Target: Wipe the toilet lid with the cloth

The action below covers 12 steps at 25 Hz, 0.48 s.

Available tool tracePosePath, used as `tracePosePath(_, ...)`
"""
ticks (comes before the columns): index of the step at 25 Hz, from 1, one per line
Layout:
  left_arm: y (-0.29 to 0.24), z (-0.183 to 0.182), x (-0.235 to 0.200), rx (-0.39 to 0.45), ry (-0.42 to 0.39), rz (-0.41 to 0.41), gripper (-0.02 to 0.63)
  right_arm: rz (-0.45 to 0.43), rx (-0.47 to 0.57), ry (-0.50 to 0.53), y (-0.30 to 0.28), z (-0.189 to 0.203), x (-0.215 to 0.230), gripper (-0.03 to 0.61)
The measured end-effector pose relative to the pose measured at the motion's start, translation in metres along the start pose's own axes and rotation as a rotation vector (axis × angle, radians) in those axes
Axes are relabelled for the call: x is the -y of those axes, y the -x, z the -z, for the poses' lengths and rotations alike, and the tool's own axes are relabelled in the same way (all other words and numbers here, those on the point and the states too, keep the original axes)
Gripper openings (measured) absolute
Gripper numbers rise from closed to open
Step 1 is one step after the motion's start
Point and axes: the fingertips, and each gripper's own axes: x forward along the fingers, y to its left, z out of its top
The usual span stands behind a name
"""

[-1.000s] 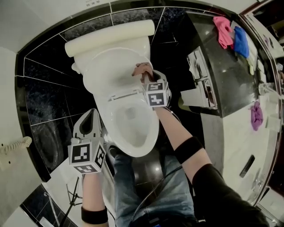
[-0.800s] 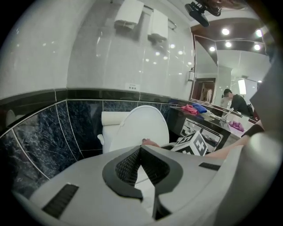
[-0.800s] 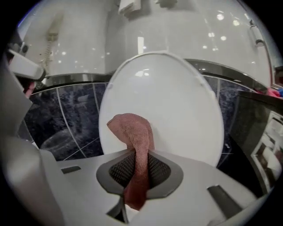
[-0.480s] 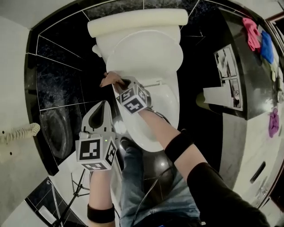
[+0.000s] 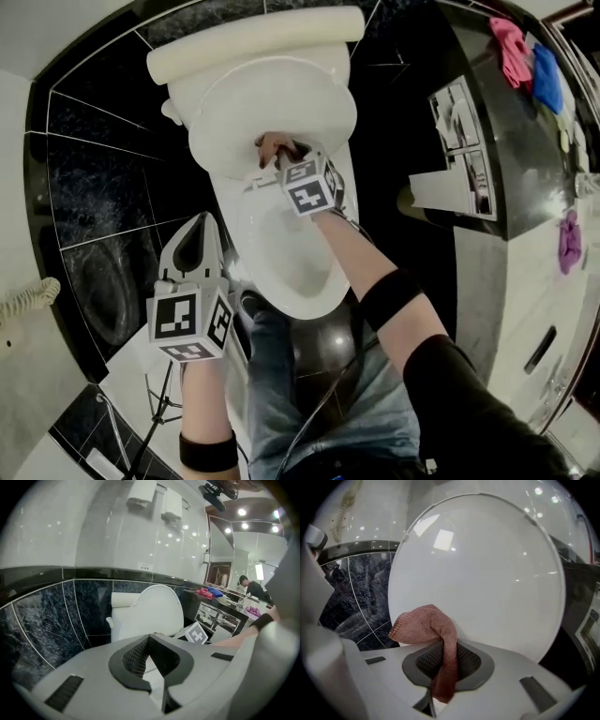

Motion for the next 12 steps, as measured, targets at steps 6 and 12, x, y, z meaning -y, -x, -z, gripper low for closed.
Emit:
tracePosePath(6, -0.013, -0.007, 0.039, 0.010, -0.004, 0.038, 0.000, 0.171, -0.023, -0.103, 0.039, 0.026, 0.100, 0.066)
tracePosePath(12, -0.015, -0.011, 0.054, 0.006, -0.001, 0.044, 0.000, 0.255, -0.018, -0.195, 0.069, 0.043, 0.138, 0.066)
